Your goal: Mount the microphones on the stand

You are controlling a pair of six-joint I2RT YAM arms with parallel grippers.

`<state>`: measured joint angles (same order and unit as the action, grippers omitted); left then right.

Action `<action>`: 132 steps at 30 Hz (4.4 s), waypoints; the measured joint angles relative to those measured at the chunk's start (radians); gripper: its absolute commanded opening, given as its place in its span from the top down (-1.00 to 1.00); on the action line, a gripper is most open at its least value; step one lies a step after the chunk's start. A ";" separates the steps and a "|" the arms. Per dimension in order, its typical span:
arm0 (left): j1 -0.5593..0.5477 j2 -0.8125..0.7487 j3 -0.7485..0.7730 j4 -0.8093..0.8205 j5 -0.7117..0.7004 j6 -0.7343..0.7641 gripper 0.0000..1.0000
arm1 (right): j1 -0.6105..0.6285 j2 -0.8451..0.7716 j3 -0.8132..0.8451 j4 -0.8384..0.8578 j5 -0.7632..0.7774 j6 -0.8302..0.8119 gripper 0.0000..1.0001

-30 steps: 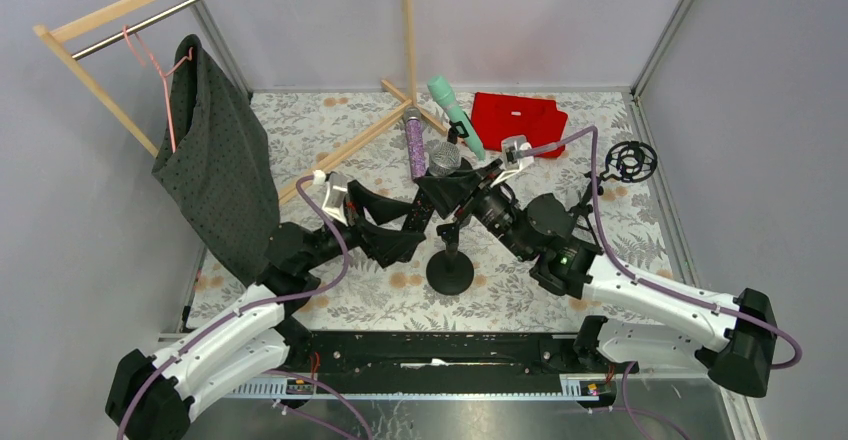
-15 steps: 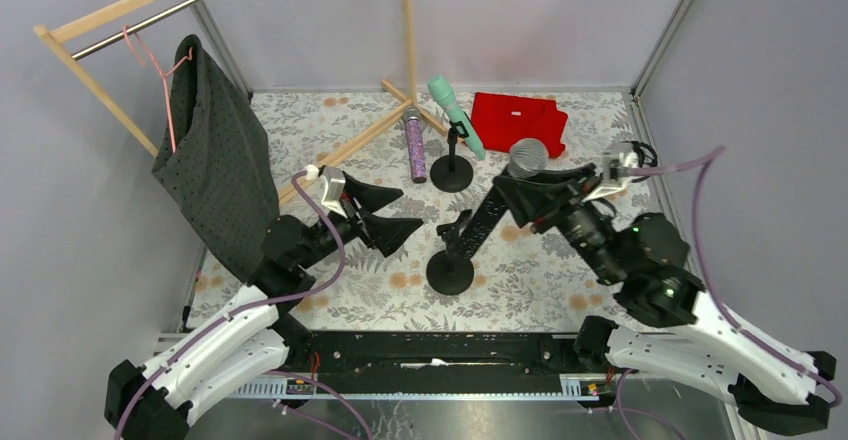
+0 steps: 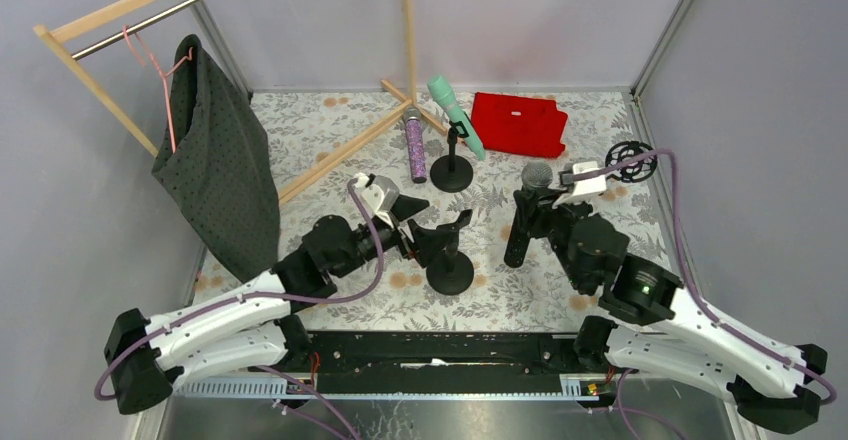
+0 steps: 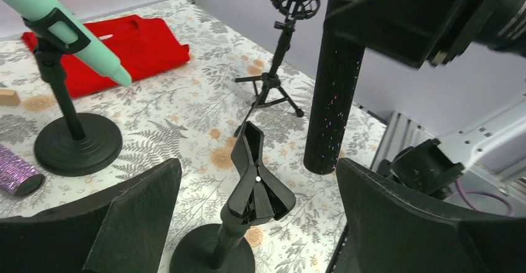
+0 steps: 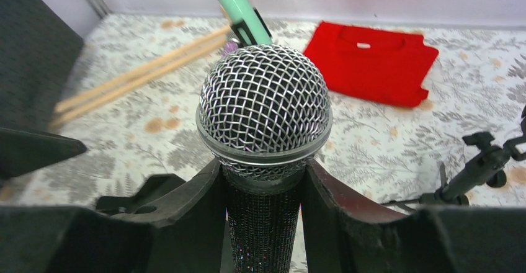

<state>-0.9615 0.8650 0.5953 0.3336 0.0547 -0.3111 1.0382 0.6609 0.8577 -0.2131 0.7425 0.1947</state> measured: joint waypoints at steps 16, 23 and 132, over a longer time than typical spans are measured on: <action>-0.274 0.222 0.202 -0.204 -0.456 0.163 -0.76 | 0.000 0.005 -0.099 0.047 0.015 0.055 1.00; -0.296 0.301 0.297 -0.342 -0.511 0.172 -0.33 | 0.000 -0.003 -0.108 0.046 0.012 0.077 1.00; -0.163 0.032 0.050 -0.339 -0.131 0.151 -0.52 | -0.003 -0.001 -0.388 0.643 -0.628 -0.543 1.00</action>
<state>-1.1240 0.8967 0.6456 -0.0055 -0.0765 -0.1596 1.0351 0.6601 0.4702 0.4301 0.1150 -0.3485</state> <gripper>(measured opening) 0.771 0.474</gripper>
